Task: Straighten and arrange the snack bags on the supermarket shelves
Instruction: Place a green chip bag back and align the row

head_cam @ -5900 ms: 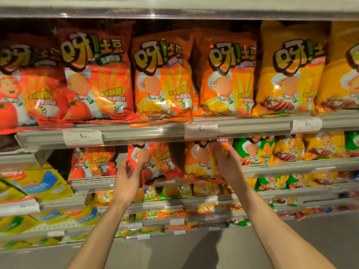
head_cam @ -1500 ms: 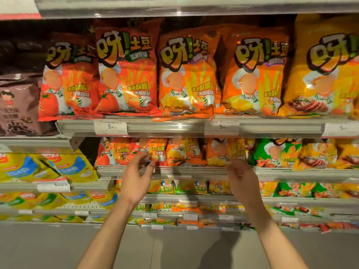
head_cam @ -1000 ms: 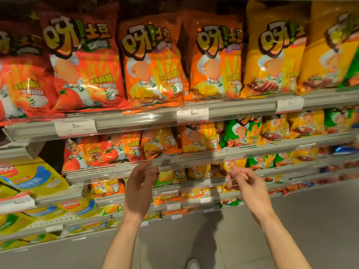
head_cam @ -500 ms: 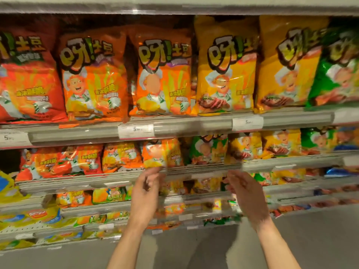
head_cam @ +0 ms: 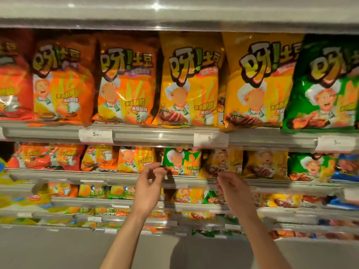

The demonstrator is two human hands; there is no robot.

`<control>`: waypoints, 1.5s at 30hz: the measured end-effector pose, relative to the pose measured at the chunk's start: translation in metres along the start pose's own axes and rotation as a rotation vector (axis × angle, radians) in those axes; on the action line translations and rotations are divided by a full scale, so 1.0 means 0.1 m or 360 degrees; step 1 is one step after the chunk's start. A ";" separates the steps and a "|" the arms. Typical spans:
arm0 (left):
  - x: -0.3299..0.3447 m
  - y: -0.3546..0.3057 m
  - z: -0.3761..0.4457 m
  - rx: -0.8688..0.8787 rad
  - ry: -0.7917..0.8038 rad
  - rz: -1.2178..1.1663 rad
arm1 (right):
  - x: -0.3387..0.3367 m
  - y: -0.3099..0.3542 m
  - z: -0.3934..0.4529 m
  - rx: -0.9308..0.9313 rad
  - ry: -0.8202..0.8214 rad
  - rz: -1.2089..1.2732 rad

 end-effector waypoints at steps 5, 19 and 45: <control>0.12 0.02 0.40 0.0115 0.0140 0.0275 | 0.36 0.09 0.24 -0.0060 0.0221 -0.0278; 0.18 0.07 0.72 0.0274 0.0200 0.0885 | 0.63 0.22 0.43 -0.0066 0.0290 -0.0706; -0.18 0.14 0.53 0.0120 0.0027 0.0216 | 0.78 0.25 0.48 0.0039 0.0368 0.0053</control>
Point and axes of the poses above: each hand's wrist, its own z-axis towards the middle knuckle, its own x-axis out of the palm, y = z × x, the point moved 2 cm from there along z, towards the middle knuckle, and after that the axes turned 6 degrees about z, right-handed, at the moved point
